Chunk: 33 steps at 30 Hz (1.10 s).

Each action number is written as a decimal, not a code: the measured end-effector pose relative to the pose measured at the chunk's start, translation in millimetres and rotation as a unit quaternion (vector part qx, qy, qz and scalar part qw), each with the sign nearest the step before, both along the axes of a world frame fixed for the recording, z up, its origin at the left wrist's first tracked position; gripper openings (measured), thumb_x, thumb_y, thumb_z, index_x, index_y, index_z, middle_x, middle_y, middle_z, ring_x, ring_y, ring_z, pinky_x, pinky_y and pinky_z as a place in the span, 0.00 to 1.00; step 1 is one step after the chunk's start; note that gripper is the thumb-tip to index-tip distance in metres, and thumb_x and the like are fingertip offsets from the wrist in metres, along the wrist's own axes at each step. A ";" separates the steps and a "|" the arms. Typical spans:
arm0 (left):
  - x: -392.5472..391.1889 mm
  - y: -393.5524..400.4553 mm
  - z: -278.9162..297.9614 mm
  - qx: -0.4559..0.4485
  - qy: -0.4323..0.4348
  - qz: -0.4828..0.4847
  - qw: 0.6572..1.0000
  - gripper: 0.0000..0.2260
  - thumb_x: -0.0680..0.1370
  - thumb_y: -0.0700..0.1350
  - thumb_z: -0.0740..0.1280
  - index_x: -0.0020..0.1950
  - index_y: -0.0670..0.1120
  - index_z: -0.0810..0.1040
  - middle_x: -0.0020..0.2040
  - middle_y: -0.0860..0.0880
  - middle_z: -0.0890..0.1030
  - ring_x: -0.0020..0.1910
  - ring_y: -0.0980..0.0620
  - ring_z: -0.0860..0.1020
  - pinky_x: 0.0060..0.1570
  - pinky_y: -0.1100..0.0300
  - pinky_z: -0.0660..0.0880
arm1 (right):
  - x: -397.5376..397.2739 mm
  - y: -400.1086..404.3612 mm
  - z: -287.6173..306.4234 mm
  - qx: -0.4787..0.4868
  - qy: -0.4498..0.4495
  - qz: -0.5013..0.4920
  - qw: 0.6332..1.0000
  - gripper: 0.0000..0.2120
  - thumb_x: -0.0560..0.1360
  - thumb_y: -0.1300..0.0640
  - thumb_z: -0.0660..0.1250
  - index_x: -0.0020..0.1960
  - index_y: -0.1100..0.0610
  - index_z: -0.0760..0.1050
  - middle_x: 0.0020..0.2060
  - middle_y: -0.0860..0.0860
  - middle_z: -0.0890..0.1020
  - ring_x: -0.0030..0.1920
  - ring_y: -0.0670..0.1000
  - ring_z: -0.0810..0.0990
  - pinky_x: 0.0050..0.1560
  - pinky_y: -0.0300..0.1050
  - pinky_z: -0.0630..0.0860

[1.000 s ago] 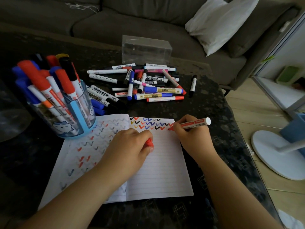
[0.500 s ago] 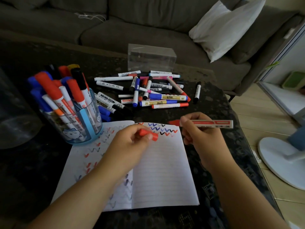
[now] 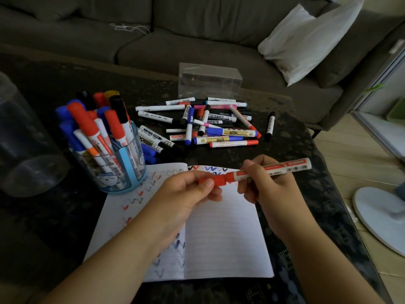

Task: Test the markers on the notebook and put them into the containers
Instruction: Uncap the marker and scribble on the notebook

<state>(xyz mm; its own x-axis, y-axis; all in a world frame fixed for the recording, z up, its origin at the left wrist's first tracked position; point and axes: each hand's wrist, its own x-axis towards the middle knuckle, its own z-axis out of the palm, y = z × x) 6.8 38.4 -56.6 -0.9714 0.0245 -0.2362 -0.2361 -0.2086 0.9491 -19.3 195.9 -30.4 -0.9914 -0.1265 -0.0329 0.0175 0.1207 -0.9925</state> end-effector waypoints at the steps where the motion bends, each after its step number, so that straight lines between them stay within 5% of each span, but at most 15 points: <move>1: 0.9 -0.4 0.4 -0.039 0.018 -0.024 0.999 0.07 0.77 0.40 0.63 0.49 0.47 0.80 0.40 0.48 0.84 0.44 0.52 0.83 0.57 0.54 0.74 | 0.0 0.5 -0.8 0.012 0.002 0.009 1.000 0.10 0.75 0.54 0.64 0.39 0.59 0.74 0.25 0.49 0.77 0.26 0.45 0.71 0.28 0.36 0.69; 4: 5.4 -0.6 -0.4 -0.164 0.048 -0.108 0.979 0.07 0.79 0.44 0.60 0.48 0.48 0.79 0.37 0.52 0.84 0.40 0.56 0.82 0.53 0.59 0.75 | 0.2 4.6 -1.8 0.039 0.001 0.028 0.999 0.10 0.71 0.52 0.67 0.37 0.58 0.75 0.25 0.49 0.74 0.25 0.45 0.69 0.28 0.37 0.68; 13: 19.5 1.7 -12.8 -0.230 0.065 -0.177 0.955 0.10 0.79 0.47 0.59 0.41 0.49 0.77 0.28 0.55 0.76 0.31 0.55 0.73 0.37 0.58 0.72 | 27.5 1.1 -35.0 -0.101 -0.094 -0.038 0.990 0.14 0.77 0.61 0.61 0.33 0.59 0.67 0.21 0.53 0.66 0.22 0.48 0.61 0.23 0.38 0.58; 24: 24.2 6.4 -9.3 -0.289 0.112 -0.156 0.938 0.09 0.78 0.51 0.60 0.42 0.52 0.78 0.31 0.56 0.78 0.36 0.52 0.77 0.44 0.49 0.76 | 32.6 6.2 -31.9 -0.140 -0.110 -0.023 0.984 0.12 0.77 0.61 0.61 0.36 0.62 0.68 0.21 0.53 0.67 0.23 0.47 0.62 0.24 0.38 0.60; 33: 18.0 4.4 -14.2 -0.314 0.133 -0.105 0.934 0.03 0.76 0.47 0.66 0.44 0.56 0.77 0.36 0.51 0.79 0.34 0.54 0.75 0.41 0.50 0.74 | 26.8 20.5 -27.4 -0.094 -0.119 0.014 0.988 0.17 0.66 0.45 0.67 0.39 0.61 0.76 0.28 0.52 0.76 0.29 0.46 0.70 0.31 0.38 0.68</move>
